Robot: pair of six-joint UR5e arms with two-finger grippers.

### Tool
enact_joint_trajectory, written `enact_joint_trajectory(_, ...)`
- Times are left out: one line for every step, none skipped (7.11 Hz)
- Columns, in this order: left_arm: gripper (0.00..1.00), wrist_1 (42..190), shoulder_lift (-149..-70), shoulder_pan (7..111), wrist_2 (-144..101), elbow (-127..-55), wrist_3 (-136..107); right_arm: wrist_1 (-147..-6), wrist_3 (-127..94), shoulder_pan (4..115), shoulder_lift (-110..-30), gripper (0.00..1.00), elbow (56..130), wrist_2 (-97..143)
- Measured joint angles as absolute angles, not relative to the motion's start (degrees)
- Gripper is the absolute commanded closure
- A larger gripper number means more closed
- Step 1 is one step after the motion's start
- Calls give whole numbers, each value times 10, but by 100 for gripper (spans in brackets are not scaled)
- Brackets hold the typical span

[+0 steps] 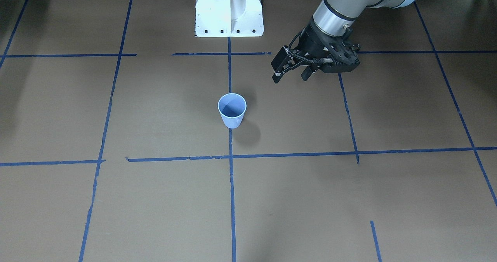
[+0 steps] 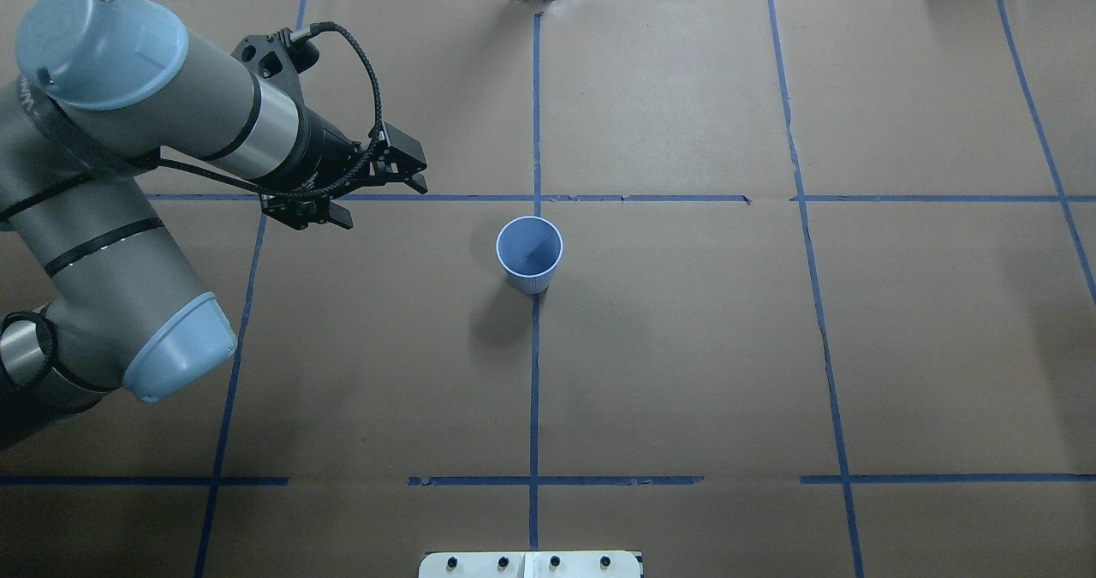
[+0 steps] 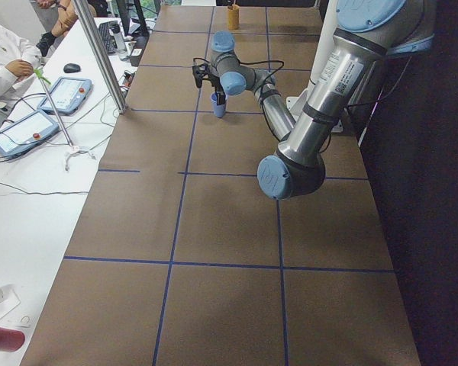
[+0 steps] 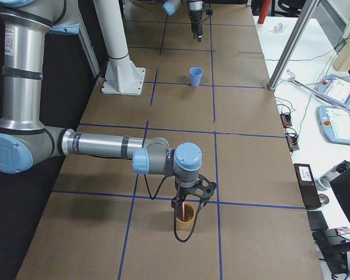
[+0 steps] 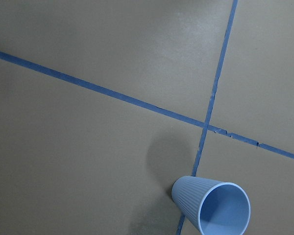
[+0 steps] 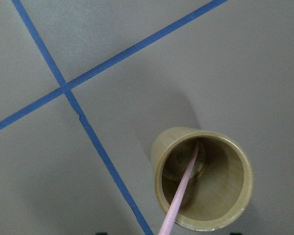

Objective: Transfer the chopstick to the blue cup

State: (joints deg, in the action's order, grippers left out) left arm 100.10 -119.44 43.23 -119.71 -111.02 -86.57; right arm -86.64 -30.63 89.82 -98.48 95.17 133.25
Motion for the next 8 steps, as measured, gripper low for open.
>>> enact_joint_trajectory(0,1002,-1190,432,-1197,-1112,-866,-866,-306,898,-985,32,945,1343)
enact_joint_trajectory(0,1002,-1187,432,-1198,-1114,-866,-866,-306,898,-985,56,940,1350)
enact_joint_trajectory(0,1002,-1185,432,-1198,-1117,-866,-866,-306,898,-985,79,937,1353)
enact_joint_trajectory(0,1002,-1184,432,-1197,-1119,-866,-866,-305,898,-985,97,933,1355)
enact_joint_trajectory(0,1002,-1184,432,-1197,-1120,-866,-865,-303,898,-986,99,929,1358)
enact_joint_trajectory(0,1002,-1184,432,-1198,-1121,-866,-865,-301,898,-986,100,926,1364)
enact_joint_trajectory(0,1002,-1184,432,-1198,-1121,-866,-865,-300,898,-986,100,926,1370)
enact_joint_trajectory(0,1002,-1184,432,-1197,-1121,-866,-865,-299,898,-986,100,927,1373)
